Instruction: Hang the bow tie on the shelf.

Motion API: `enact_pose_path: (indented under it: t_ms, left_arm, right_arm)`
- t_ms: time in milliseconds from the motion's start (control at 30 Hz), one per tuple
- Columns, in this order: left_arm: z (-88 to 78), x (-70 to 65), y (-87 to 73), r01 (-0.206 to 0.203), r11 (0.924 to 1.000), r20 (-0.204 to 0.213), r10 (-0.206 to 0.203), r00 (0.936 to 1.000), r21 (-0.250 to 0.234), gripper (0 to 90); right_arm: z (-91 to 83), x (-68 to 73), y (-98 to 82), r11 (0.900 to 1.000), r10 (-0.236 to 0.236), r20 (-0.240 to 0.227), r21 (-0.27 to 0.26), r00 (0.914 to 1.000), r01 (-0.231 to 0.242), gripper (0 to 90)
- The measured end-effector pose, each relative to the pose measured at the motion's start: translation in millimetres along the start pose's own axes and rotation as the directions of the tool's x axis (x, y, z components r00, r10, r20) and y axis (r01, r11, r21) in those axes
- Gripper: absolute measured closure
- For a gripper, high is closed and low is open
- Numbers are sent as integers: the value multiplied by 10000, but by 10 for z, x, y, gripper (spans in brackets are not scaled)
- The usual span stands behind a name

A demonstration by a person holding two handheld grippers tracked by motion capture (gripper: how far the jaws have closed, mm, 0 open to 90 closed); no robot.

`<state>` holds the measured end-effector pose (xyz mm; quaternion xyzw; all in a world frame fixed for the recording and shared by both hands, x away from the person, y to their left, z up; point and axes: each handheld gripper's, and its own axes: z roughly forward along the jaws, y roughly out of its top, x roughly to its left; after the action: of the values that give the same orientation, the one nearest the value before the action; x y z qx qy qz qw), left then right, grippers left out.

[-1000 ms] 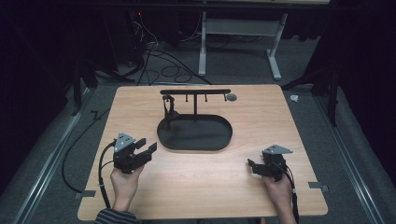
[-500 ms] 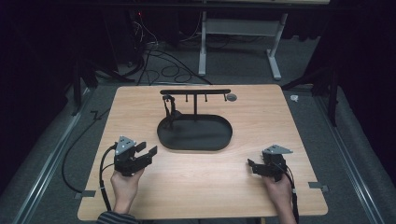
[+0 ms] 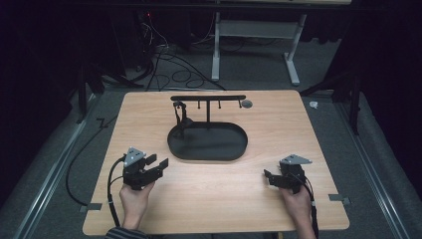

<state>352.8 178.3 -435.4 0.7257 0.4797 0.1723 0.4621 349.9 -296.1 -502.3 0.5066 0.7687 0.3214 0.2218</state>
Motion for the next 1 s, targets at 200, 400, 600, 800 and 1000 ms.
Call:
enact_pose_path:
  t_ms: [200, 400, 600, 800, 1000]
  left_arm:
    - [36, 11, -42, 73, 9998, -10, -73, 10000, 186, 471]
    - [70, 12, -79, 26, 9991, -72, -23, 10000, 420, 469]
    - [107, 10, -131, 81, 9984, -39, -79, 10000, 562, 468]
    - [154, 5, -177, 94, 9972, -16, -93, 10000, 739, 467]
    - [224, -14, -215, 140, 9960, 132, -152, 9998, 880, 467]
  right_arm:
    - [0, 0, 0, 10000, 4, 4, -3, 10000, -4, 287]
    - [0, -1, 0, 10000, -21, -1, -7, 10000, 21, 287]
    - [0, -1, 0, 10000, -17, 1, -8, 10000, 17, 287]
    - [0, -1, 0, 10000, -14, 0, -9, 10000, 14, 287]
    - [0, -1, 0, 10000, -15, 4, -4, 10000, 15, 287]
